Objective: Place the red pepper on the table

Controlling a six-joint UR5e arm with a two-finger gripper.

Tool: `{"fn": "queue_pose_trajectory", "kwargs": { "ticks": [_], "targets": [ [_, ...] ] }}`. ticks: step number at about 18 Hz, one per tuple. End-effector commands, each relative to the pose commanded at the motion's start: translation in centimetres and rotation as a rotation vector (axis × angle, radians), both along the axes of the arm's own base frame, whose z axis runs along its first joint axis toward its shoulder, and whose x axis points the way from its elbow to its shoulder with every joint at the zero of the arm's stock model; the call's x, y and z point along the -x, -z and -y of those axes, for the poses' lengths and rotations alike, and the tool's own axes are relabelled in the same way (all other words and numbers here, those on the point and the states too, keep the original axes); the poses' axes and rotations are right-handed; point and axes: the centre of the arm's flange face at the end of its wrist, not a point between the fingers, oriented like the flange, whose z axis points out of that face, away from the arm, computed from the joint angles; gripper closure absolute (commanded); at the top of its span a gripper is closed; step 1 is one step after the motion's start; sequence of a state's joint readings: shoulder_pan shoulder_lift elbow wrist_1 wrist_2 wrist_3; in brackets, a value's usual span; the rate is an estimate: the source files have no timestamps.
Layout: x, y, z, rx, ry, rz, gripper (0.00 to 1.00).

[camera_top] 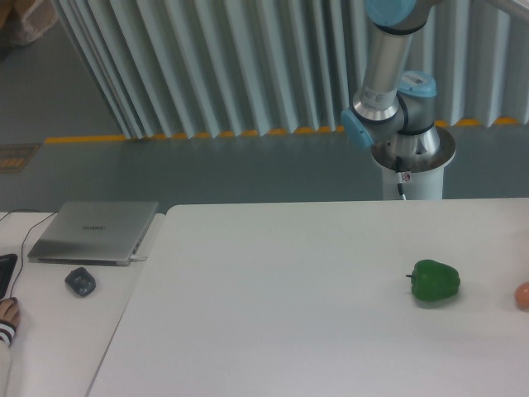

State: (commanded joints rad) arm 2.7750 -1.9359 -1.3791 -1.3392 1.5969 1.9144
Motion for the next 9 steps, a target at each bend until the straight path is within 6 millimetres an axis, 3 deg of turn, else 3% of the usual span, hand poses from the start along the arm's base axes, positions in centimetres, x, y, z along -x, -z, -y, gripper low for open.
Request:
{"fn": "queue_pose_trajectory", "kwargs": {
  "ticks": [9],
  "targets": [
    [-0.57,-0.39,-0.44,-0.002,-0.002,-0.023,0.0]
  ]
}}
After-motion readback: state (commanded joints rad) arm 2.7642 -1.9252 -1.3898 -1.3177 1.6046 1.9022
